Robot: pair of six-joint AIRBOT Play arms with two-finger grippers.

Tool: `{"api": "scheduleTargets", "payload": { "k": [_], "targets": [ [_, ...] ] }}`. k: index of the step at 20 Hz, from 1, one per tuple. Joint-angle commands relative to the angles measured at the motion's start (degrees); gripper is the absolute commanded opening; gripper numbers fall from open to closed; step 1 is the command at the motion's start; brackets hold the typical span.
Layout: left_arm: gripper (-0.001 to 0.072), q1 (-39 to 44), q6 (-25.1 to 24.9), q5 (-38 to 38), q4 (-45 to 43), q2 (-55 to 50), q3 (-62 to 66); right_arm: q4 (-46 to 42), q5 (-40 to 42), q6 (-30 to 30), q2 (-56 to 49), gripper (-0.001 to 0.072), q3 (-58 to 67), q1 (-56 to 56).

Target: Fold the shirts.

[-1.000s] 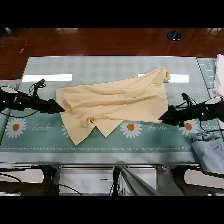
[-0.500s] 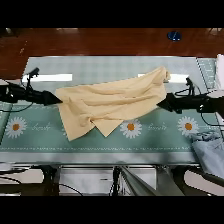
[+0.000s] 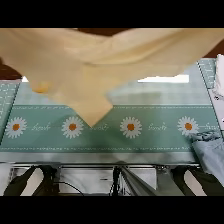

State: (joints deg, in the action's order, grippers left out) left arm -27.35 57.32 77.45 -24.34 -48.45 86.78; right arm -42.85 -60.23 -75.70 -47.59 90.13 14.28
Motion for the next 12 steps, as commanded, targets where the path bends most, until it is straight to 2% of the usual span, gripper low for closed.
{"api": "scheduleTargets", "payload": {
  "k": [1, 3, 7, 10, 12],
  "targets": [
    [0.0031, -2.9, 8.9, -9.4, -3.3, 13.8, 9.6, -10.9, -0.1, -9.4, 2.4, 0.0018, 18.6, -0.1],
    [0.0030, -4.2, 14.6, -8.4, -11.3, 17.4, 17.2, -13.6, -4.9, -13.7, 2.4, 0.0017, 25.2, -0.1],
    [0.0030, -2.7, 25.6, 5.4, -23.2, 18.0, 30.9, -16.3, -19.5, -18.2, 3.7, 0.0018, 31.8, -0.1],
    [0.0029, 0.7, 29.4, 16.2, -27.0, 17.4, 30.2, -24.5, -32.3, -17.9, 4.4, 0.0017, 31.7, -0.1],
    [0.0030, 1.9, 30.4, 24.9, -26.6, 16.7, 23.4, -28.5, -39.1, -15.4, 3.8, 0.0017, 29.2, -0.1]
  ]
}}
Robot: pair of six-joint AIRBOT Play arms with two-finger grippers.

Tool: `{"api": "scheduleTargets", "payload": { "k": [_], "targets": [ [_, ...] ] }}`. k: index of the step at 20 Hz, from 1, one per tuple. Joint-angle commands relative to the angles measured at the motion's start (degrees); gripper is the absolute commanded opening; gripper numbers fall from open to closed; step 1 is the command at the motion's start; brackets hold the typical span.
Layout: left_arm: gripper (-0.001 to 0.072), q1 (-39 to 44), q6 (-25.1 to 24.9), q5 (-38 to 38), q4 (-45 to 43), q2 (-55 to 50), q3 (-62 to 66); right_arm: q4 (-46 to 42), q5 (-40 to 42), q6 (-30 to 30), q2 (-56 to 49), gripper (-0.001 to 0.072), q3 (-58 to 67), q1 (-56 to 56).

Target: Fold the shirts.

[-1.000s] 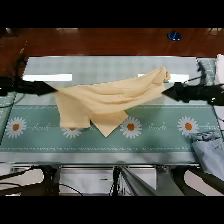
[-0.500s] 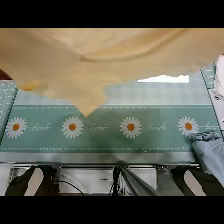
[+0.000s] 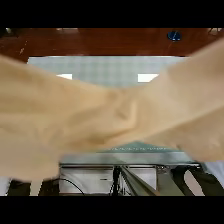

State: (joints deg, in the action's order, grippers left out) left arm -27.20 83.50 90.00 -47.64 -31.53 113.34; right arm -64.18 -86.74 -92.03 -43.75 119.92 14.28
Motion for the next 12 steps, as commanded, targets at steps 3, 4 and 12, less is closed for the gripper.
{"api": "scheduleTargets", "payload": {
  "k": [3, 4, 12],
  "targets": [
    [0.0030, 1.7, 1.7, 13.2, -3.4, 1.0, -21.5, -5.0, -16.1, 2.6, -0.2, 0.0017, -14.7, -0.1],
    [0.0030, 1.7, 1.3, 10.8, -3.3, 1.3, -27.9, -5.2, -15.9, 3.9, -0.2, 0.0017, -20.9, -0.1],
    [0.0030, 13.0, -10.8, -20.3, 2.9, -14.6, -56.4, -2.9, 16.4, 10.3, -13.3, 0.0017, -49.9, -0.1]
  ]
}}
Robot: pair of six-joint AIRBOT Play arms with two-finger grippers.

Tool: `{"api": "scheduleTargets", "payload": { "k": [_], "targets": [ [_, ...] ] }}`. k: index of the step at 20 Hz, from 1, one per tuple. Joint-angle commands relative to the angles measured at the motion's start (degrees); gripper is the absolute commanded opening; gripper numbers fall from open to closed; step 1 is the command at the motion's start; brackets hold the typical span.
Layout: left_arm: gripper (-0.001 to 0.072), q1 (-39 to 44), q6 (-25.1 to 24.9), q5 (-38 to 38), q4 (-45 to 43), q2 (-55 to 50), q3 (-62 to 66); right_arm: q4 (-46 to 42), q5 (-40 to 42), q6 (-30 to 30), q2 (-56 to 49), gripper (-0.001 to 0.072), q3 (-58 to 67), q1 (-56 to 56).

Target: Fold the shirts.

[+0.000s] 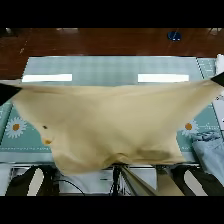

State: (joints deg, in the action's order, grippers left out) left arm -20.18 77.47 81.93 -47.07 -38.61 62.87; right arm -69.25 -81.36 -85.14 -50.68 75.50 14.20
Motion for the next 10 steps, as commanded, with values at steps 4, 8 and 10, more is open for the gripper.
{"api": "scheduleTargets", "payload": {
  "k": [4, 8, 10],
  "targets": [
    [0.0031, 16.7, -10.8, -28.8, 2.3, -24.1, -3.9, 3.7, 19.9, 4.7, -17.1, 0.0017, -5.5, 0.0],
    [0.0031, 16.9, -11.5, -42.6, 2.3, -33.0, -1.6, 6.8, 31.6, 8.2, -24.5, 0.0017, -5.5, 0.0],
    [0.0031, 17.4, -14.4, -50.5, 2.3, -35.4, -1.6, 8.5, 39.8, 9.0, -27.1, 0.0017, -5.5, 0.0]
  ]
}}
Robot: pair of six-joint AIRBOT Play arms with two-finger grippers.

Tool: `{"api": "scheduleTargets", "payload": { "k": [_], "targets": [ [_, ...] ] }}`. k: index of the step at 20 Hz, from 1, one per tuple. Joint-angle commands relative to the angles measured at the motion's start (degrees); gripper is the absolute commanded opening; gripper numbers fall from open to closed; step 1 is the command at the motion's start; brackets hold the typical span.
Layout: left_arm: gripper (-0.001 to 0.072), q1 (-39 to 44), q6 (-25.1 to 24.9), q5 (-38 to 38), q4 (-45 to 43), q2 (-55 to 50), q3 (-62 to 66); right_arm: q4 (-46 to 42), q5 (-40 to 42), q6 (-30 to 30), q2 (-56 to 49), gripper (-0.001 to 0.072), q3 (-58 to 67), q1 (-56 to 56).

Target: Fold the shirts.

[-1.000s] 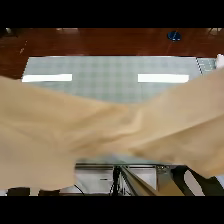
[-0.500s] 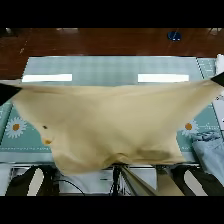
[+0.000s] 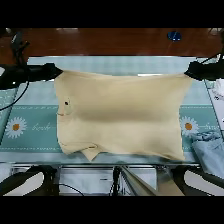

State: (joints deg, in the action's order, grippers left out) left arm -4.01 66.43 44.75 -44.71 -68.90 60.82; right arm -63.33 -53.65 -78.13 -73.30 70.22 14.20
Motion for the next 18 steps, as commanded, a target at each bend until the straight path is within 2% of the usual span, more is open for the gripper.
{"api": "scheduleTargets", "payload": {
  "k": [1, 5, 8, 10, 14, 16, 18],
  "targets": [
    [0.0031, 1.6, -4.5, -15.8, 0.0, -6.4, 0.5, 3.9, 16.0, 2.6, -5.7, 0.0017, -0.2, 0.0],
    [0.0031, 3.3, -7.9, -21.1, 0.1, -12.6, 0.6, 8.5, 23.3, 5.0, -11.0, 0.0017, -0.2, 0.0],
    [0.0032, 4.5, -7.9, -24.4, 0.2, -16.8, 0.6, 9.1, 22.7, 6.3, -15.2, 0.0018, -0.2, -0.4],
    [0.0032, 5.4, -7.9, -23.0, 1.6, -18.8, 0.6, 9.2, 21.1, 6.4, -17.0, 0.0018, -0.2, -1.4],
    [0.0031, 5.4, -8.0, -15.3, 2.3, -17.6, 0.6, 8.0, 12.8, 6.4, -16.1, 0.0018, -0.2, -2.1],
    [0.0031, 2.8, -8.5, -6.0, 2.1, -15.0, 0.6, 2.5, 5.7, 5.5, -13.1, 0.0018, -0.2, -0.9],
    [0.0031, 0.0, -7.3, 6.0, 1.8, -14.3, 0.5, -6.6, -1.5, 0.4, -10.8, 0.0018, -0.2, 0.3]
  ]
}}
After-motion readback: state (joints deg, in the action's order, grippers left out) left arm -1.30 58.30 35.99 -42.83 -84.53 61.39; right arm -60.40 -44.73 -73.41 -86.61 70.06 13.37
